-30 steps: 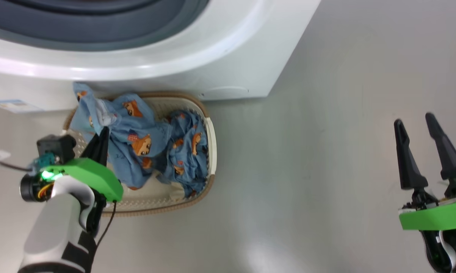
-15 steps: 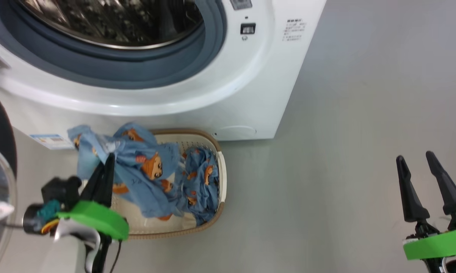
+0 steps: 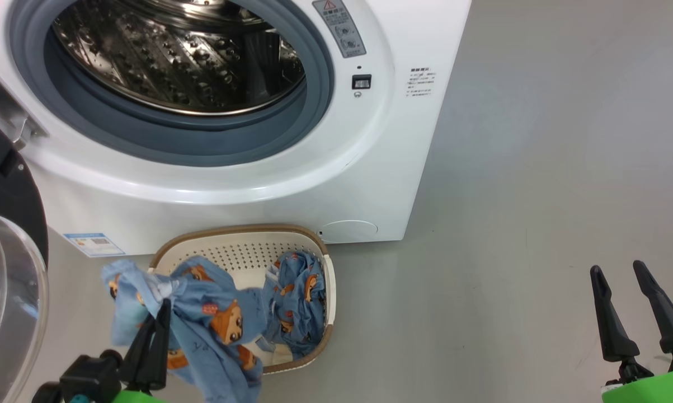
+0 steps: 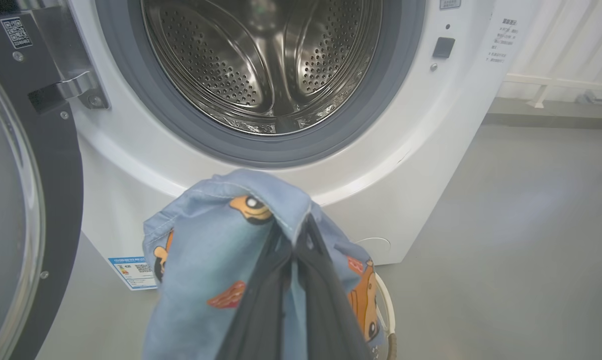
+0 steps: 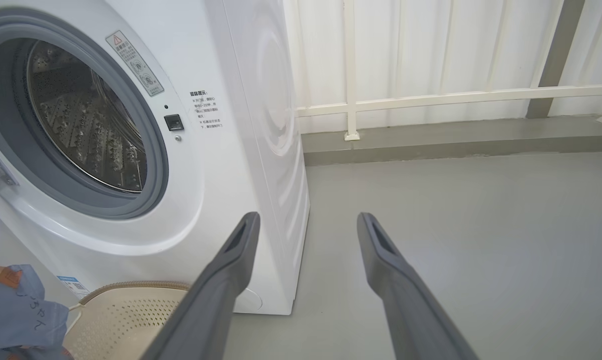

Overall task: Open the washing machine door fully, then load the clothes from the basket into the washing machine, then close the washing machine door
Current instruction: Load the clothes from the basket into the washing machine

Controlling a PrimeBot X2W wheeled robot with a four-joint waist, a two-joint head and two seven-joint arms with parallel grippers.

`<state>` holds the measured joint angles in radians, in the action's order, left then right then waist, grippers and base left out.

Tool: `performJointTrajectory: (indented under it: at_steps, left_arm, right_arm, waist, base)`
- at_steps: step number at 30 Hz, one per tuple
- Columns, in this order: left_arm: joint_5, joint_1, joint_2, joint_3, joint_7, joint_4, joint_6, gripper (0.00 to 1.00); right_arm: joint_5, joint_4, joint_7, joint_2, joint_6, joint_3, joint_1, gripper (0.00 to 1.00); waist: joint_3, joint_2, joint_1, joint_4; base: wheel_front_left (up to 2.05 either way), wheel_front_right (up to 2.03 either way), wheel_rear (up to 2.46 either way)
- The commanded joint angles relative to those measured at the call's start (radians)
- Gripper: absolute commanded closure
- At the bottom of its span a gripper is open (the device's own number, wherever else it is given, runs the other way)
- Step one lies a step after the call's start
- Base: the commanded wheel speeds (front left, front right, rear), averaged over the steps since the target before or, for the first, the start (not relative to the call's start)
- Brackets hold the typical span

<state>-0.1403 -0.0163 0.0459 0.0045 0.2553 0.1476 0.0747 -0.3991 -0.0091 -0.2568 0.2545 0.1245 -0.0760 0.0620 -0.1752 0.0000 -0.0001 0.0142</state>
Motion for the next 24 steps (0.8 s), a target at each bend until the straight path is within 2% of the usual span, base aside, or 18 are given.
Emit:
performJointTrajectory:
  at_steps: [1,6,10,24]
  left_arm:
    - [-0.004,-0.002,0.007,0.03,0.006,-0.039,-0.006,1.0]
    - [-0.016,-0.008,0.005,0.02,0.006,-0.063,-0.009,1.0]
    - [-0.041,-0.078,0.005,0.029,0.006,-0.058,-0.005,1.0]
    - [0.002,-0.493,0.032,0.079,0.006,0.068,0.024,1.0]
  right_arm:
    - [0.011,-0.02,-0.005,0.016,0.006,0.015,0.007,0.0]
    - [0.014,-0.023,-0.005,0.009,0.006,0.012,0.016,0.0]
    - [0.015,-0.027,-0.005,0.005,0.006,0.011,0.01,0.0]
    - [0.009,-0.039,-0.005,-0.008,0.006,0.037,-0.066,0.0]
  waist:
    - [0.003,0.0,0.0001,0.001]
    - [0.002,0.0,0.0001,-0.002]
    - [-0.012,0.0,0.0001,-0.003]
    - [-0.12,0.0,0.0001,0.038]
  base:
    - [0.0,0.0,0.0]
    - [0.0,0.0,0.0]
    - [0.0,0.0,0.0]
    - [0.0,0.0,0.0]
